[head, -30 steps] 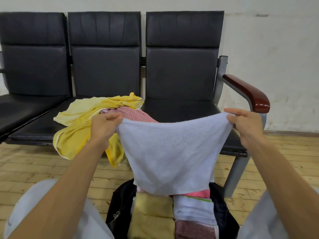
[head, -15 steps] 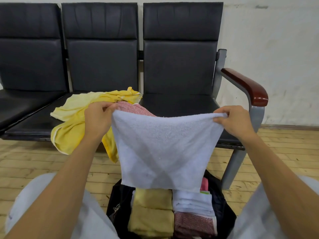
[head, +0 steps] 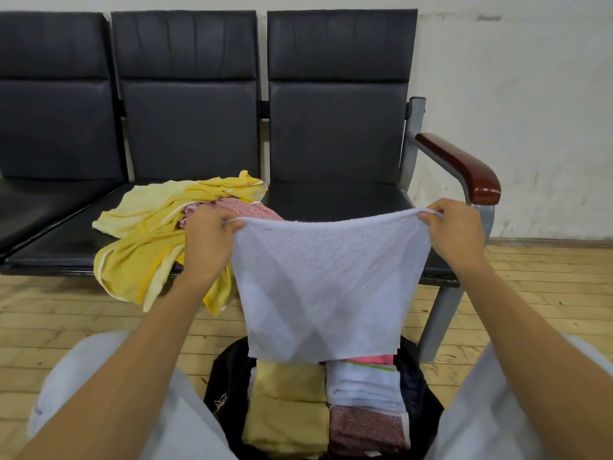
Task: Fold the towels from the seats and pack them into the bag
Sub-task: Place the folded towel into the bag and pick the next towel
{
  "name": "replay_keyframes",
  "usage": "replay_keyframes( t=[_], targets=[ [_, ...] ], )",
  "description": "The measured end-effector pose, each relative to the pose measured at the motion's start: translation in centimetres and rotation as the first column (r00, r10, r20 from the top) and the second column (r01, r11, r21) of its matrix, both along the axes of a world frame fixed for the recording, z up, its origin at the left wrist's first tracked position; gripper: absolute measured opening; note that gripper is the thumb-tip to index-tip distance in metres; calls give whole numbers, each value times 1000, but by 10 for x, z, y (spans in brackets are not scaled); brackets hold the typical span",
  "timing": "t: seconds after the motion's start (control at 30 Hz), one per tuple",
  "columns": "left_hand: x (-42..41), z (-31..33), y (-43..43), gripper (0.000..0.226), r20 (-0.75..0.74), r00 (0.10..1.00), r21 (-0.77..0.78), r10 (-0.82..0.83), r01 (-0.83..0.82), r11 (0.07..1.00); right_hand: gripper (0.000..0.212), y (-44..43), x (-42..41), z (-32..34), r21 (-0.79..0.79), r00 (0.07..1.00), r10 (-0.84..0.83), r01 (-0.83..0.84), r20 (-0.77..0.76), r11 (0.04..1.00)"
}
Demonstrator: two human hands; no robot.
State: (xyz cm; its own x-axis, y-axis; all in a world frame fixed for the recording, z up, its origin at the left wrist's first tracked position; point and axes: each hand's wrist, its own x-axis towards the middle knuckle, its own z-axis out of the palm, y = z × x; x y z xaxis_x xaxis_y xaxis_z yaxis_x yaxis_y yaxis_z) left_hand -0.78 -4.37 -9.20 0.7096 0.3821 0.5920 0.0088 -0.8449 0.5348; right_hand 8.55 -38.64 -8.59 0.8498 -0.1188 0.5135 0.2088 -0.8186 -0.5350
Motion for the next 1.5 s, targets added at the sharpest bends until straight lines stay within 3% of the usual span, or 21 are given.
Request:
replay_keyframes(
  t=[0.17,0.27,0.37,0.47,0.57,0.7,0.8,0.93,1.03,1.17,1.27,1.33,1.4,1.5],
  targets=[
    [27,10,1,19,-11,999,-56,33,-33,998,25,-7,9,6,142,998,29,-36,57,989],
    [46,24,-5,17,-36,998,-258,-59,48,965,24,-6,22,13,199,997,12,-27,75,980],
    [72,32,-11,13,-46,984,-483,-174,131,866,19,-4,43,21,240,997,38,-55,74,969],
    [103,34,-12,14,-41,969,-572,-243,176,801,19,-3,69,22,184,997,42,-54,65,982],
    [133,29,-10,14,-66,969,-559,-239,162,813,24,-5,98,14,117,997,49,-56,63,992],
    [174,16,-6,8,9,984,-570,-177,150,808,29,-1,143,-2,45,998,61,-61,-1,997],
    [207,5,-3,9,50,992,-580,-117,124,805,31,10,170,-6,76,995,99,-99,7,992],
    [233,-5,-5,11,65,994,-435,-89,108,894,30,20,190,-3,176,991,98,-114,93,978],
    [223,-18,-15,13,55,991,-419,-125,136,898,30,14,187,-20,126,994,111,-111,7,986],
    [183,-43,-26,13,56,975,-518,-215,213,829,27,-11,162,-44,27,980,168,-166,-109,986],
    [153,-64,-33,11,5,946,-560,-325,272,783,18,-30,131,-47,-38,917,317,-336,-243,941],
    [138,-84,-33,11,-70,899,-566,-432,320,759,21,-36,113,-49,-246,845,330,-456,-420,855],
    [125,-106,-30,12,-214,829,-427,-517,397,812,17,-36,103,-60,-380,791,291,-536,-539,754],
    [115,-126,-27,28,-369,746,-210,-554,514,832,22,-31,98,-73,-403,820,266,-498,-507,768]
  ],
)
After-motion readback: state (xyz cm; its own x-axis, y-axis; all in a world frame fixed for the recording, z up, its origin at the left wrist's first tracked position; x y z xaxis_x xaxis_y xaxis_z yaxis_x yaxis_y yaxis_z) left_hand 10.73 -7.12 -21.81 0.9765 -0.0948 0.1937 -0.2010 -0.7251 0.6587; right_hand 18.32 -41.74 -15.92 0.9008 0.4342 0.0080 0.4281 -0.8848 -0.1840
